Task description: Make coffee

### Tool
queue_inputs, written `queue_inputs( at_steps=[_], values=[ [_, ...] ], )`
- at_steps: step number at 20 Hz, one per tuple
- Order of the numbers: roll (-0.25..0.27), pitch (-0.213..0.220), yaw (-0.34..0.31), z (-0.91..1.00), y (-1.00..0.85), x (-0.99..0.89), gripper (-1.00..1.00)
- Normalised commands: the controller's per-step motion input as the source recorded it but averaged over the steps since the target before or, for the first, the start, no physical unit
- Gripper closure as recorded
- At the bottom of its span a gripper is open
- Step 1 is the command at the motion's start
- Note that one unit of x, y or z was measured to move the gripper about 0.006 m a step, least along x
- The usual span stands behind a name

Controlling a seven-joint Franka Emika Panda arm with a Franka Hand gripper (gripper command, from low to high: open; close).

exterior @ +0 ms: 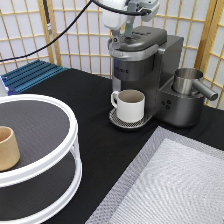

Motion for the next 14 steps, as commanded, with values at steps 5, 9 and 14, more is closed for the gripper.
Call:
queue_inputs(
  at_steps=[5, 9, 14],
  values=[
    [0.002, -0.090, 0.016, -0.18, 0.07, -0.02, -1.00],
    [0.014, -0.088, 0.039, -0.86, 0.00, -0.38, -1.00],
    [-0.001, -0.021, 0.071, -1.00, 0.03, -0.44, -1.00]
  ],
)
